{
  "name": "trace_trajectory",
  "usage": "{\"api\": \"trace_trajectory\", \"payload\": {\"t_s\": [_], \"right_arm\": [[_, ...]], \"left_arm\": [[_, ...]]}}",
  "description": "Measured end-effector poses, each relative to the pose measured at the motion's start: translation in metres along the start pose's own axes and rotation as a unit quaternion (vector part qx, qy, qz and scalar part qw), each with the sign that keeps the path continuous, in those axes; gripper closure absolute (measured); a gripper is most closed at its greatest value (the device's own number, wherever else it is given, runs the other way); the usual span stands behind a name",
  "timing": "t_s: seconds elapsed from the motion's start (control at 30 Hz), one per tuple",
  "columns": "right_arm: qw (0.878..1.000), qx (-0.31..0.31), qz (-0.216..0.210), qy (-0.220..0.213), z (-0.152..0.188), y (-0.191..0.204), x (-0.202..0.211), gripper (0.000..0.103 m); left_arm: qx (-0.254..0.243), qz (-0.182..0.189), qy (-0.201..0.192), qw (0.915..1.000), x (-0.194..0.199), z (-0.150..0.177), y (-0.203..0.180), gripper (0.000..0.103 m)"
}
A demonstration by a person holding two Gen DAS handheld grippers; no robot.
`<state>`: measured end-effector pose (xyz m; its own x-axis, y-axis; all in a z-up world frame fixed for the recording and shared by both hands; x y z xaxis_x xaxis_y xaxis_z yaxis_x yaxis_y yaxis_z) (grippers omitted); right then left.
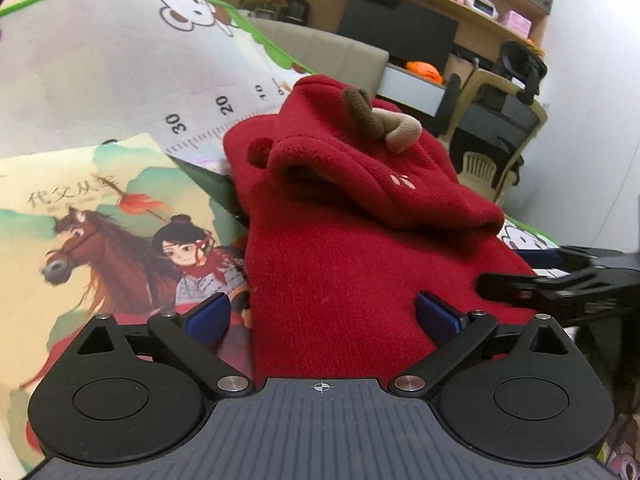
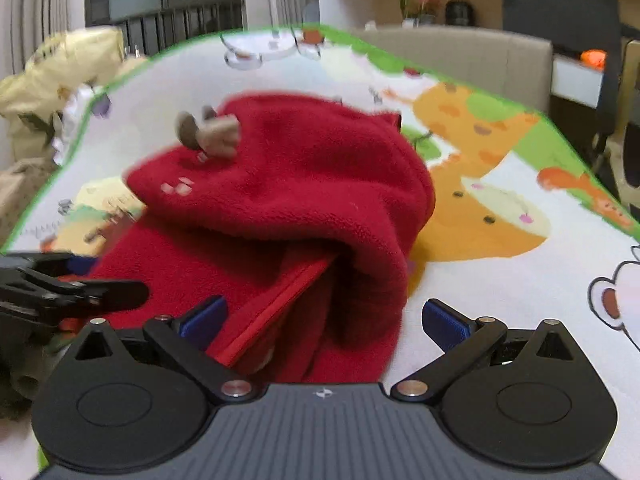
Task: Fold clothes
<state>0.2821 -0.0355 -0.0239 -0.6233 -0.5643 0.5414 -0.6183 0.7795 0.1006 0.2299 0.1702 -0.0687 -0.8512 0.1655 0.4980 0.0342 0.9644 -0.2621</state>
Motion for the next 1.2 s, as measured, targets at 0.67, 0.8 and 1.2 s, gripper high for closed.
{"api": "trace_trajectory", "payload": {"t_s": [0.67,0.8,1.2], "right_arm": [[0.987,0.132,0.09,0.001,0.018,0.017,-0.002,0.0],[0.992,0.095,0.08,0.013,0.021,0.011,0.001,0.0],[0.996,0.05,0.075,-0.007,0.025,0.007,0.012,0.0]], "left_arm": [[-0.035,-0.016,-0.017,0.9991,0.013,0.018,-0.018,0.0],[-0.023,-0.016,-0.022,0.9994,0.013,0.016,-0.013,0.0],[-0.049,-0.084,-0.067,0.993,0.025,0.019,-0.018,0.0]]}}
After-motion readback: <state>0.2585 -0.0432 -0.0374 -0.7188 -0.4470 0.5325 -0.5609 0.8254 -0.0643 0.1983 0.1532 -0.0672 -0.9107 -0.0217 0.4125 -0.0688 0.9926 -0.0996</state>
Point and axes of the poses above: each gripper's, at about its wrist camera, not at the fingertips, and x roughly against the way its jaws point, y to its left, z to its underside, the point moved 7 cm from there along -x, roughly the way its jaws point, and after that the axes turned 2 degrees about -z, right-handed, at the moved point
